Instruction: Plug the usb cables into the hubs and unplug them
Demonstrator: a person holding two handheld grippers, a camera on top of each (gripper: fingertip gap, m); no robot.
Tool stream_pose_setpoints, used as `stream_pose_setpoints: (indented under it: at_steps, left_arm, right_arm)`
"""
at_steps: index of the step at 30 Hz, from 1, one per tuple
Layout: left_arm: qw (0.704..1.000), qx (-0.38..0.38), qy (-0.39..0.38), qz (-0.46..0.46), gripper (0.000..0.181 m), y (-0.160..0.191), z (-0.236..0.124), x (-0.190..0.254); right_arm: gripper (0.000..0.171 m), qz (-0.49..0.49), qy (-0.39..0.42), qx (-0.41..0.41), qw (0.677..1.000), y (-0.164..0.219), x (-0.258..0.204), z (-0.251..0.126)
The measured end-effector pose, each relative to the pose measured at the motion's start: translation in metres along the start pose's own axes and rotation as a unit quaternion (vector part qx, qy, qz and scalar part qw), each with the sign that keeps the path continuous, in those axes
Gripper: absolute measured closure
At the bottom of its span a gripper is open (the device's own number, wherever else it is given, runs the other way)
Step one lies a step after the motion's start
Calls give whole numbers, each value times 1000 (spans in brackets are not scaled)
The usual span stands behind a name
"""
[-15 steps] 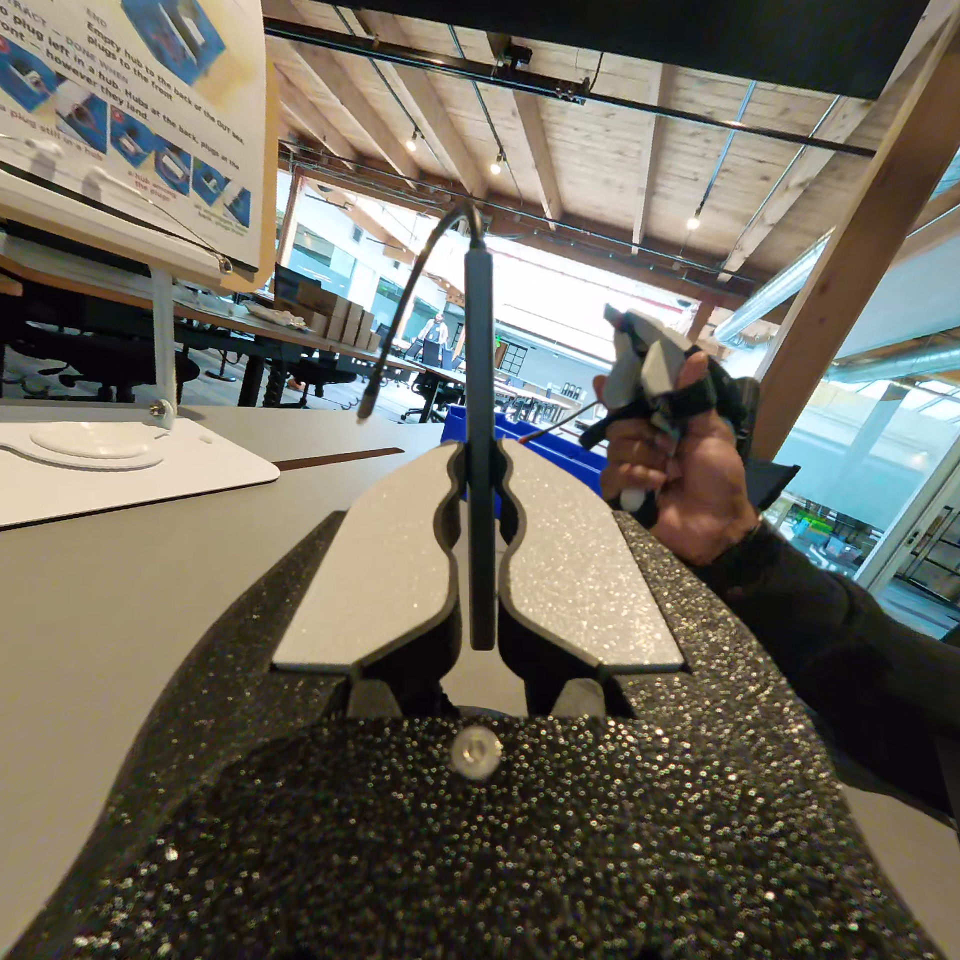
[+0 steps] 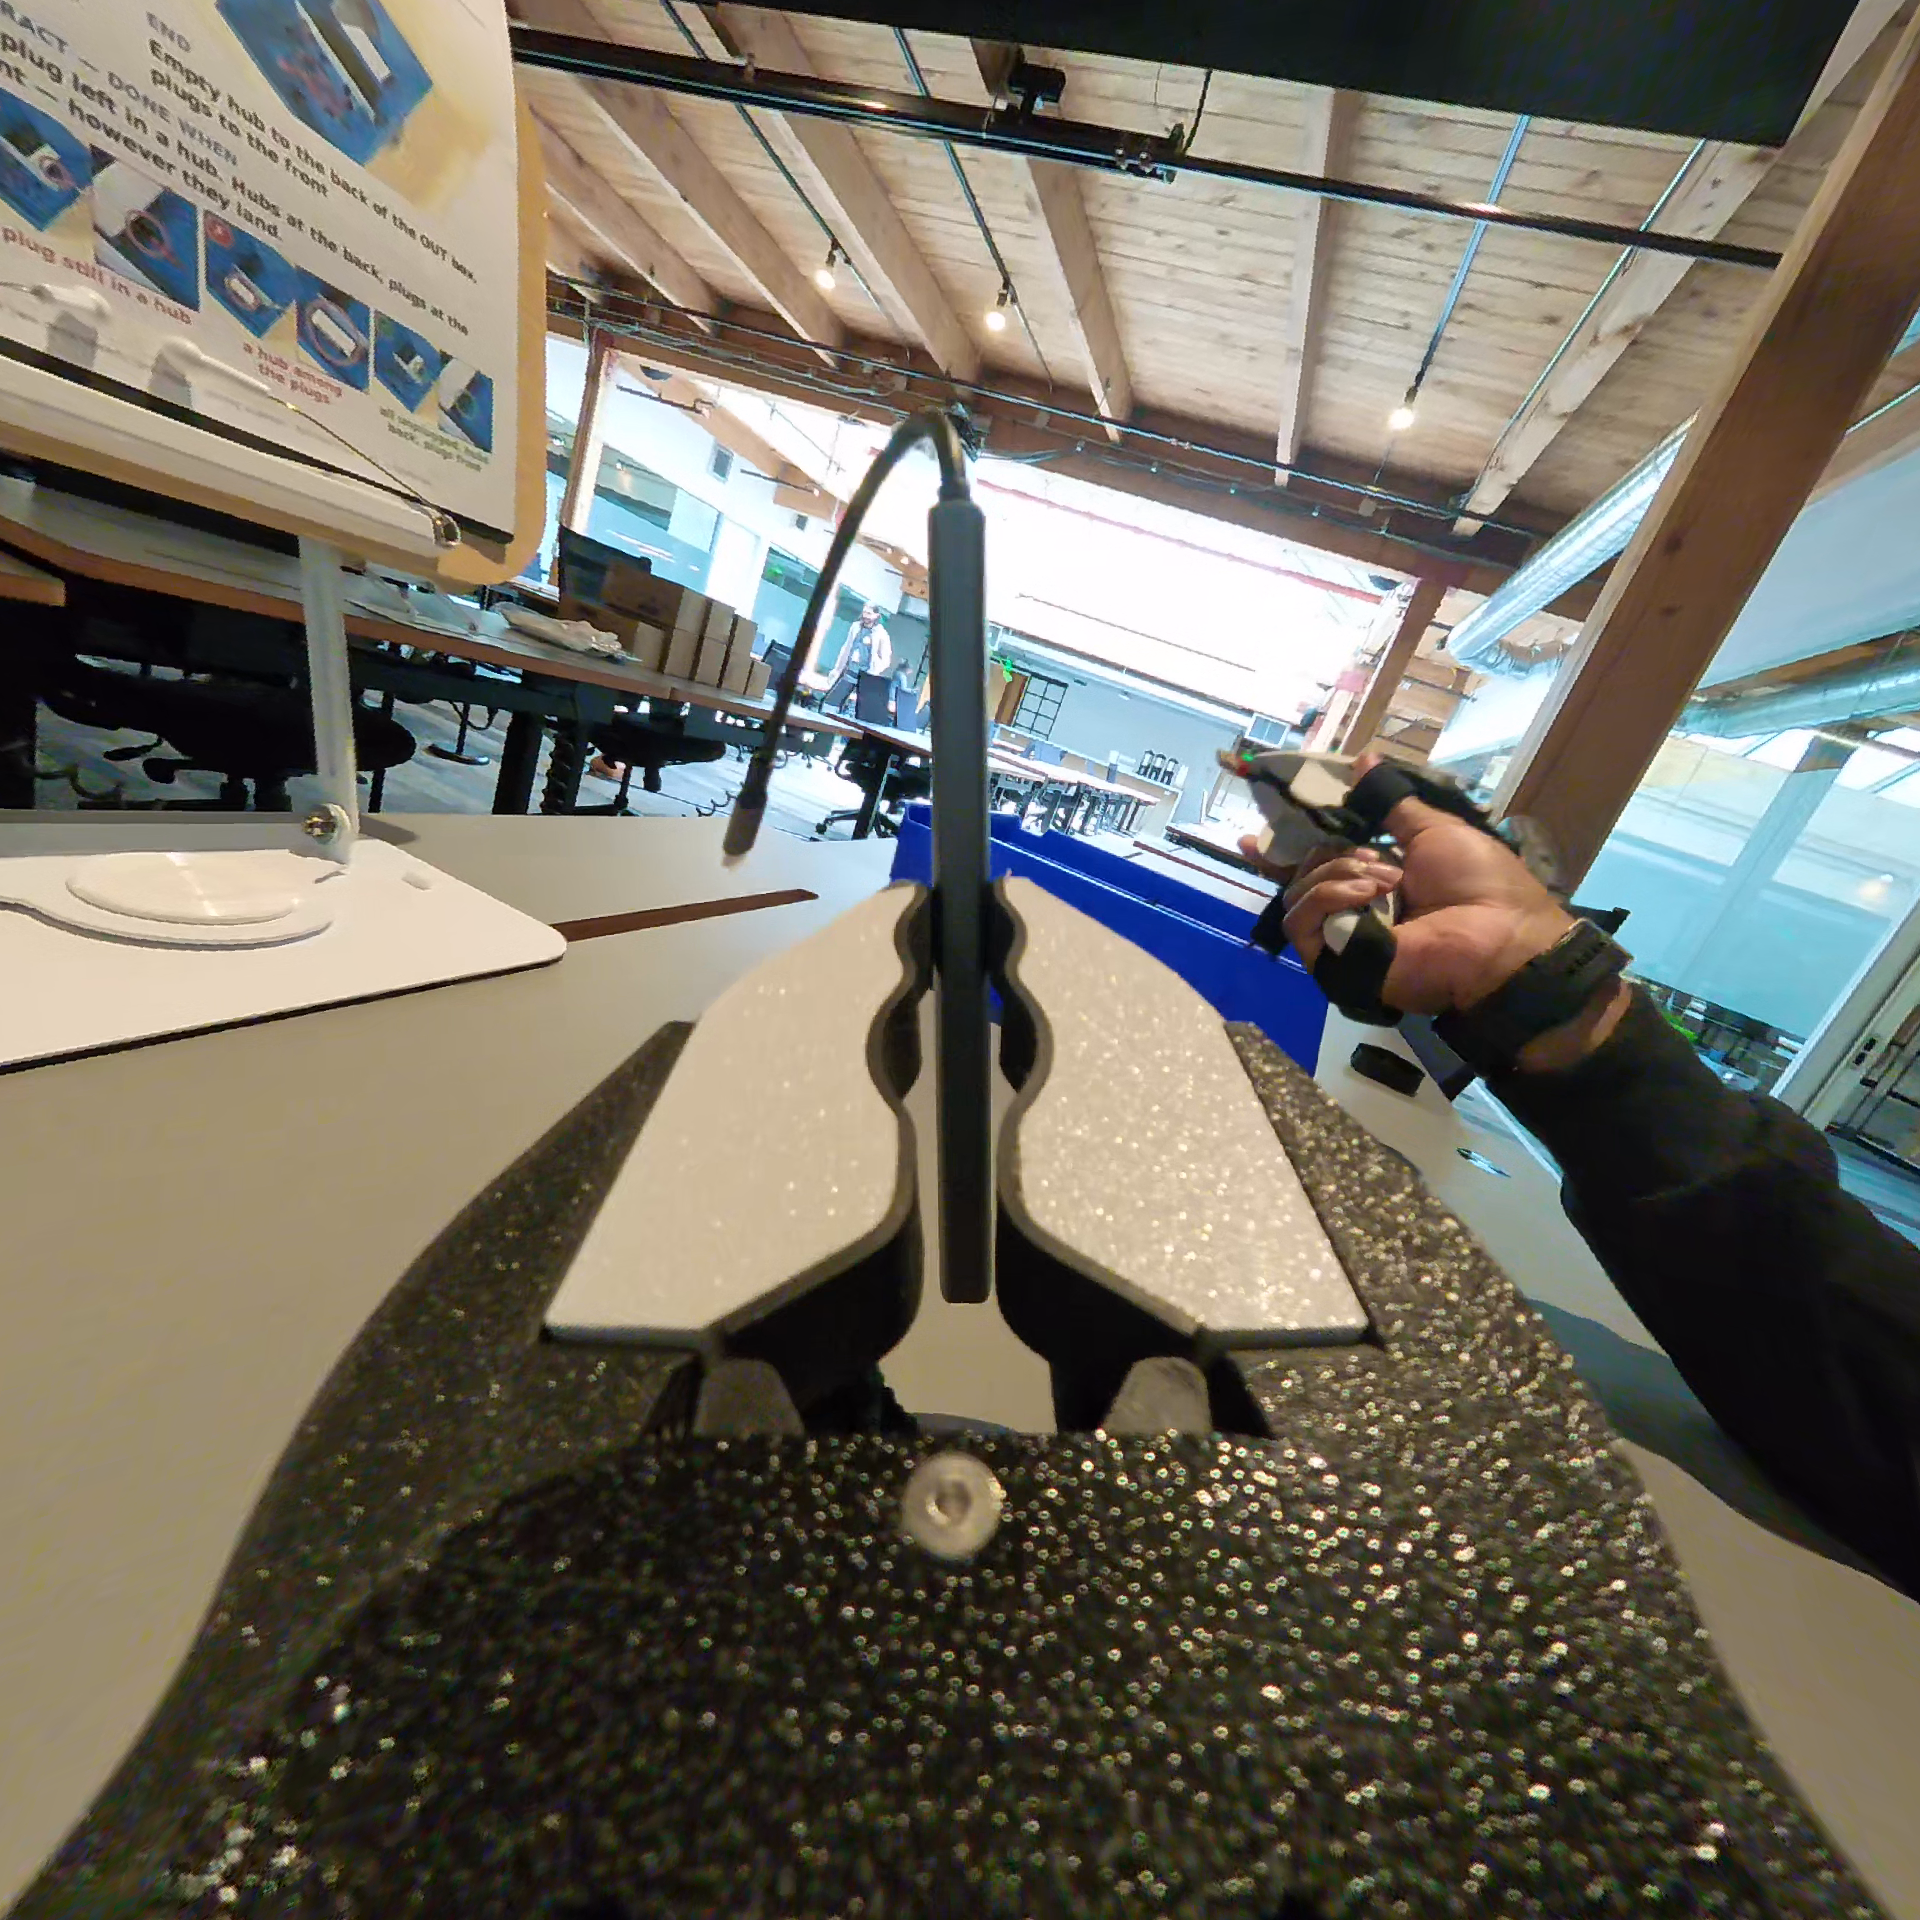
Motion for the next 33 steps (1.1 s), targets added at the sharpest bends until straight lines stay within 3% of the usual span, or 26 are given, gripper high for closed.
stream_pose_setpoints:
  at_steps: [3, 8, 16, 21, 25, 29, 33]
  left_arm:
    - [1000, 2, -1, -1, 172, 0, 0, 0]
    - [1000, 0, -3, 2, 172, 0, 0, 0]
    - [1000, 2, -6, 0, 172, 0, 0, -1]
    - [1000, 3, -8, -2, 172, 0, 0, -1]
    - [1000, 5, -8, -2, 172, 0, -1, -2]
    - [1000, 7, -8, -3, 172, 0, -1, -2]
    - [1000, 8, -8, -4, 172, 0, -1, -2]
  right_arm:
    - [166, 51, 5, -11, 999, 1, 11, 2]
    - [146, 92, -4, -11, 996, -4, 17, 3]
    - [123, 55, 23, -9, 998, -6, 12, 0]
    - [99, -33, 98, -36, 994, -6, 5, 1]
    - [89, -163, 156, -32, 974, -14, -7, 0]
    - [82, -287, 206, -65, 933, -16, -8, 7]
    - [83, -376, 223, -190, 879, 3, 0, 18]
Point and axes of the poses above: each gripper's, where its closed fingertips meet, z out along the fingers, y out of its underside, x = y × z across the jaws, the point moved 9 cm from there along -z, back along the fingers, and after that the axes turned 11 degrees about z, right-handed, at the moved point
